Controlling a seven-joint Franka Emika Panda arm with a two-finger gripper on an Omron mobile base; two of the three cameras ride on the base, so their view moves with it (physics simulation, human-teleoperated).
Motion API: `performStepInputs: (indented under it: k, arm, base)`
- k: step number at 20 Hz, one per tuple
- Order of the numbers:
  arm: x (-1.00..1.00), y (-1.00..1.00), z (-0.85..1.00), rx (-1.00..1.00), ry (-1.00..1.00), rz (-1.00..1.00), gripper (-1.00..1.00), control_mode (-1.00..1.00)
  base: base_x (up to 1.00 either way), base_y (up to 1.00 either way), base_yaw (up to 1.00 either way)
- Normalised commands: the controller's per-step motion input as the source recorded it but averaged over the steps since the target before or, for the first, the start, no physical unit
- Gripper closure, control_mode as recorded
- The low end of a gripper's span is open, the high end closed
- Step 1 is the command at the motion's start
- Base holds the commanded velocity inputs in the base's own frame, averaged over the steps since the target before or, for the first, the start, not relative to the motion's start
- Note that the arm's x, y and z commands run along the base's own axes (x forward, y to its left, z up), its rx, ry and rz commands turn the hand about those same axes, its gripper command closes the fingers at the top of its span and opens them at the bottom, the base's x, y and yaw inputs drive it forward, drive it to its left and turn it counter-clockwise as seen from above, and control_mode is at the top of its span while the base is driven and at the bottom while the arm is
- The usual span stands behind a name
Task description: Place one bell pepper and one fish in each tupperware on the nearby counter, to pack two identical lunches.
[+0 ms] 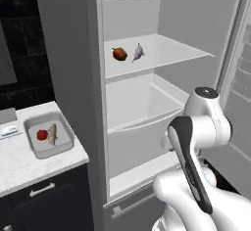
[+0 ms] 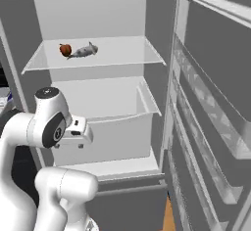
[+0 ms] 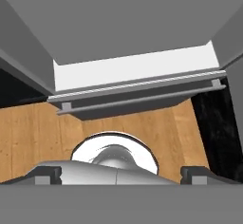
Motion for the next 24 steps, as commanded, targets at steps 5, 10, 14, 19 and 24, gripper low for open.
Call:
performStepInputs:
  k: [5,10,14,19,24]
  arm:
    - [0.0,0.0,0.0,0.0,0.0,0.0,-1.0,1.0]
    - [0.0,0.0,0.0,0.0,0.0,0.0,-1.0,1.0]
    - [0.0,0.0,0.0,0.0,0.0,0.0,-1.0,1.0]
    - [0.0,0.0,0.0,0.0,0.0,0.0,-1.0,1.0]
    - [0.22,0.0,0.58,-0.01,-0.17,0.18,-1.0,-1.0]
  base:
    - [0.45,-0.4,0.31]
    - [0.43,-0.2,0.28]
    - [0.28,-0.01,0.2]
    - [0.17,0.0,0.1]
    - [0.0,0.0,0.0]
